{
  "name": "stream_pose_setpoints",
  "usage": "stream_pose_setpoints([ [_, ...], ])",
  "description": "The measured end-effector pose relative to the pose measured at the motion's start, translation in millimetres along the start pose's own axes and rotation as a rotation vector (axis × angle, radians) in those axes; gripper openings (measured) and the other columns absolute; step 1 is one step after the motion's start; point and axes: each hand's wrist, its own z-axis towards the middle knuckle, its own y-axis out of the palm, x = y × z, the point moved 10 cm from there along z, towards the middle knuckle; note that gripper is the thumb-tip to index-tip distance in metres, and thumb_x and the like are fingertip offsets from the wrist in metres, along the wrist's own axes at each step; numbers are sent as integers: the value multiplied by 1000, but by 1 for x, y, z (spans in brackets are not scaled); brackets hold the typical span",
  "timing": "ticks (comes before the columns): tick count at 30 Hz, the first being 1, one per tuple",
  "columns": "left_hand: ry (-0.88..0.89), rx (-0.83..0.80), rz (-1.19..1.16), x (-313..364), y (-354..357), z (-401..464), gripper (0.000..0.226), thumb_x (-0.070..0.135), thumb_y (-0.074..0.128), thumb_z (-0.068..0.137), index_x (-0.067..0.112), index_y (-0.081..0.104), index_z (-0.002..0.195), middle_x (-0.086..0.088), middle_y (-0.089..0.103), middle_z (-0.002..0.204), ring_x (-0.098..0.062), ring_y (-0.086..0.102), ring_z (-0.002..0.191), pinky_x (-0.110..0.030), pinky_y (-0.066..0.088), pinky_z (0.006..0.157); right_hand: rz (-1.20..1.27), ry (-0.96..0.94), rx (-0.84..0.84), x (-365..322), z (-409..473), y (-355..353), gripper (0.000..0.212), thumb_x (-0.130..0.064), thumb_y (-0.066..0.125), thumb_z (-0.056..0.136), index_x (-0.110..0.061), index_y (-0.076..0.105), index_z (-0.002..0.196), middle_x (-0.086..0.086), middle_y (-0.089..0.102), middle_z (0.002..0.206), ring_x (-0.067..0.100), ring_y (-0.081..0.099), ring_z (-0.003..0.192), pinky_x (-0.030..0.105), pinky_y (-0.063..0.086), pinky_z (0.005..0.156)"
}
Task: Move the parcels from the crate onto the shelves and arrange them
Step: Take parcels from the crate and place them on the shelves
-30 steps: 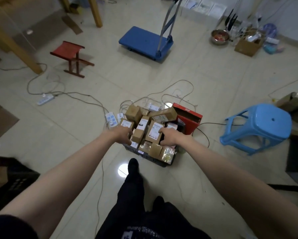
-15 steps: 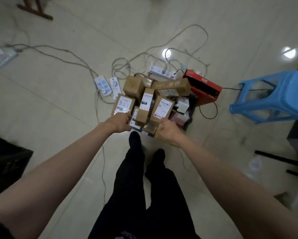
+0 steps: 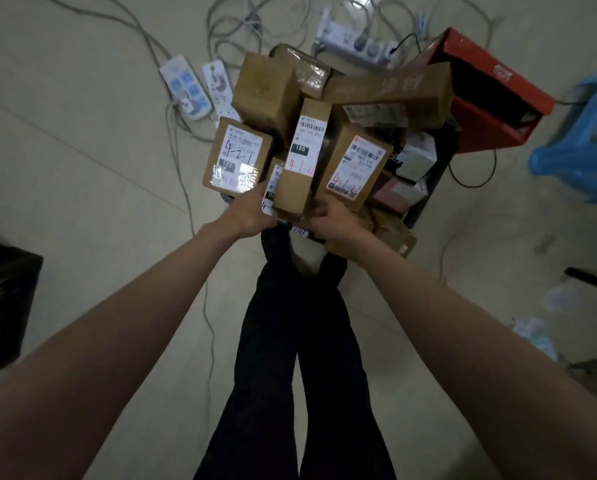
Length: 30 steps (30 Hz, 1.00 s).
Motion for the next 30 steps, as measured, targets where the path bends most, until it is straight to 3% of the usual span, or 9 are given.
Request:
stream_pose_setpoints([
  [2,-20,6,-49,-7,4,13,54,4,69,82,9,47,131,-5,59,112,-20,57,99,-26,45,78,25,-7,-17,13,22,13,62,-20,74,87,-16,45,141,3,62,128,20,60,113,39,52,96],
  [3,-23,-9,-78,-9,8,18,55,4,68,82,9,47,133,-3,58,114,-18,55,100,-24,46,78,40,-13,-31,17,31,19,61,-14,73,87,-15,45,142,4,61,131,19,59,112,36,52,92],
  [6,-30,-71,-157,-11,19,24,67,3,66,83,13,41,144,-5,57,128,-20,56,115,-29,49,88,68,-27,-41,21,45,29,62,-4,69,84,-19,49,141,0,65,125,19,63,110,29,52,79],
  [9,-40,-53,-195,-10,21,20,66,2,65,84,14,42,145,-5,57,125,-19,56,112,-24,45,82,94,-44,-34,26,49,30,60,0,65,80,-18,53,136,3,68,121,24,63,113,35,55,85],
  [13,-17,-27,-204,-1,17,3,63,-4,62,84,14,45,142,-3,59,120,-16,55,108,-13,43,74,86,-60,-57,6,11,18,59,6,57,81,-10,53,137,8,65,126,23,60,116,38,51,97],
  [16,4,-47,-187,7,15,-15,65,-7,62,83,14,45,142,-3,59,120,-16,55,109,-21,44,83,57,-73,-70,4,-8,10,58,5,57,82,-10,53,138,6,64,127,24,59,120,43,49,105],
  [27,37,6,-165,47,5,-130,66,-6,68,77,10,48,139,-4,59,126,-21,59,113,-26,49,88,59,-177,-51,-21,-123,-5,43,2,62,86,-13,57,127,2,61,117,23,58,119,44,48,105],
  [30,96,42,-175,81,-5,-175,58,-10,64,79,7,50,133,-5,60,122,-18,60,106,-13,51,77,109,-195,-11,-28,-172,-19,50,-6,70,84,-17,50,128,3,60,128,21,56,121,43,47,105],
])
